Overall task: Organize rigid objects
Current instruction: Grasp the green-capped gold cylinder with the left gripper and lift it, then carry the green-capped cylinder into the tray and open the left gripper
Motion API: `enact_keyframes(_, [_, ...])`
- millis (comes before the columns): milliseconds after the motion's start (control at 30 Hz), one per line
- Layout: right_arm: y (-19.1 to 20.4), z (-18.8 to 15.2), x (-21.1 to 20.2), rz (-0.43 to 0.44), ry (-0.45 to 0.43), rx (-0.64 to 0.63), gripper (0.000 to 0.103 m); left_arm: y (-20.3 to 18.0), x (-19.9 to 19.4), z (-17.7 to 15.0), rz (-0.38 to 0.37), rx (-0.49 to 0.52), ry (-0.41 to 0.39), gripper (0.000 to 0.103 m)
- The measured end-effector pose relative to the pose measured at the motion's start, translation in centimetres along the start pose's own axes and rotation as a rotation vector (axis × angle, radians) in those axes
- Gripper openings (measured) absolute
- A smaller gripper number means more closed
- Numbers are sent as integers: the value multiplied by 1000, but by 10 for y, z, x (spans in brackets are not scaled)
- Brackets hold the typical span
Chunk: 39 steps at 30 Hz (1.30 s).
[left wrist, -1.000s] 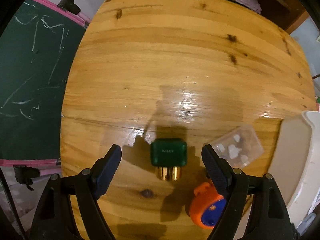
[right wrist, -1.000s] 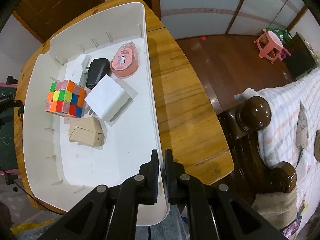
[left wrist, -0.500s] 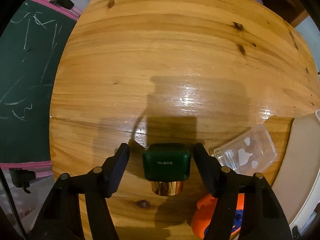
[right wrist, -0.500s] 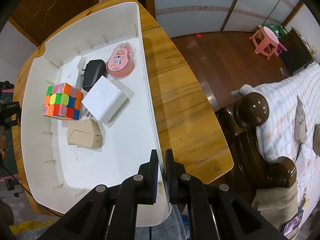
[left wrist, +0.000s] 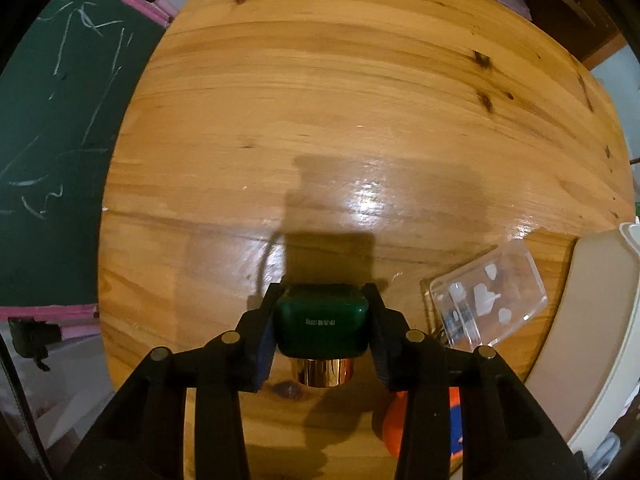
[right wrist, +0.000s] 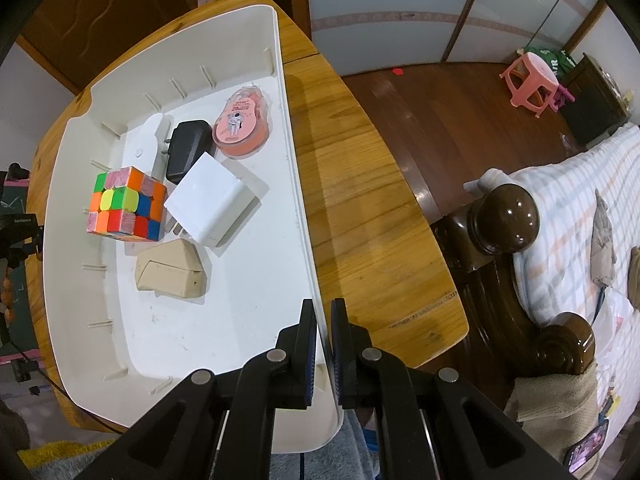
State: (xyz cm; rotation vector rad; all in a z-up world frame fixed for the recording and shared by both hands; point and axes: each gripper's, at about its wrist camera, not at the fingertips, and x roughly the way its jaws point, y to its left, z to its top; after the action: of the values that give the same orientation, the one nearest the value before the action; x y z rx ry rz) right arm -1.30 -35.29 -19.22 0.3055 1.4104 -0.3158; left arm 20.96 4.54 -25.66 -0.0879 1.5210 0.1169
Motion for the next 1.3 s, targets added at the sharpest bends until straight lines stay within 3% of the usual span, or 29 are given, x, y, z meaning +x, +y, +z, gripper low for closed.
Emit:
enact_keyframes(300, [-2, -2, 0, 14, -10, -8, 7, -27, -66, -24, -66, 122, -33, 43])
enact_keyframes(500, [-3, -1, 1, 28, -13, -16, 6, -77, -128, -54, -129, 279, -109, 43])
enact_keyframes(733, [-7, -1, 1, 59, -23, -6, 6, -142, -170, -89, -208, 467, -140, 43])
enact_keyframes(1067, [-10, -2, 0, 90, -38, -2, 6, -235, -155, -137, -183, 695, -73, 43])
enact_keyframes(1300, [-12, -3, 1, 110, -41, -14, 5, -260, -111, -157, -119, 731, 22, 43])
